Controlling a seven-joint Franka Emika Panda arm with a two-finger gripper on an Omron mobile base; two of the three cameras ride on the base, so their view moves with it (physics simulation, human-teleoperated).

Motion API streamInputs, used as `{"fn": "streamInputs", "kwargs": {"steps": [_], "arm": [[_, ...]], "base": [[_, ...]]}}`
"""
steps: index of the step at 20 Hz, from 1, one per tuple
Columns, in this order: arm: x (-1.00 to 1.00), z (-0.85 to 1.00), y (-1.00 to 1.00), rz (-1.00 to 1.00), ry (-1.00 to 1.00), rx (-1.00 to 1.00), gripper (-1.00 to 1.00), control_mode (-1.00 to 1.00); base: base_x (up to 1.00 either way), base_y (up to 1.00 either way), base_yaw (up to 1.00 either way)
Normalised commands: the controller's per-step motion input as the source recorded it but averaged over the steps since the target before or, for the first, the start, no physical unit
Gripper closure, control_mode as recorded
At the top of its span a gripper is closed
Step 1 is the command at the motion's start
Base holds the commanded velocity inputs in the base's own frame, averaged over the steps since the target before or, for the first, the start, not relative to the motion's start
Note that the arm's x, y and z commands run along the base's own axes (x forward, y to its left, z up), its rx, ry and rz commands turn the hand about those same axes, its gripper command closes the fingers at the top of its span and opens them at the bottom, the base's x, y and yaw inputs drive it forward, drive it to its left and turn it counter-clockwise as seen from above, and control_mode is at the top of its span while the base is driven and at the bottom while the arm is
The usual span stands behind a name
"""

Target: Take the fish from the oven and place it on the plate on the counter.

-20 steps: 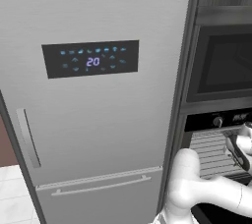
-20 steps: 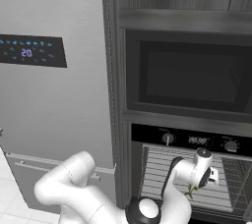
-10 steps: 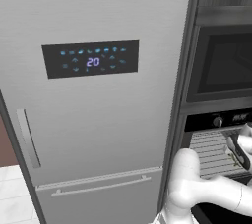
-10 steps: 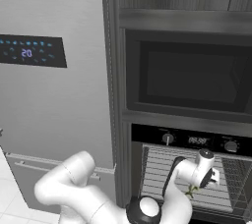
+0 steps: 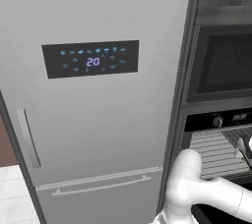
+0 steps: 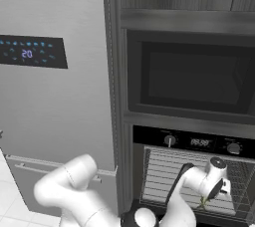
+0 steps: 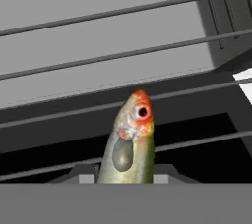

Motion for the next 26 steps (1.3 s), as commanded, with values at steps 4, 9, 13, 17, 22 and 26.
{"fn": "streamInputs", "kwargs": {"steps": [4, 9, 13, 17, 22, 26], "arm": [[-0.76, 0.50, -0.06, 0.00, -0.11, 0.00, 1.00, -1.00], [-0.91, 0.79, 0.00, 0.00, -0.14, 0.01, 1.00, -1.00], [-0.88, 0.98, 0.12, 0.05, -0.15, 0.00, 1.00, -1.00], [-0.85, 1.00, 0.73, 0.15, -0.14, -0.02, 1.00, -1.00], [-0.65, 1.00, 0.83, 0.19, -0.10, -0.07, 1.00, -1.00], [-0.51, 1.00, 0.82, 0.17, -0.08, -0.09, 1.00, -1.00]], "base": [[0.00, 0.00, 0.00], [0.00, 0.00, 0.00], [0.00, 0.00, 0.00], [0.00, 0.00, 0.00], [0.00, 0.00, 0.00], [0.00, 0.00, 0.00]]}}
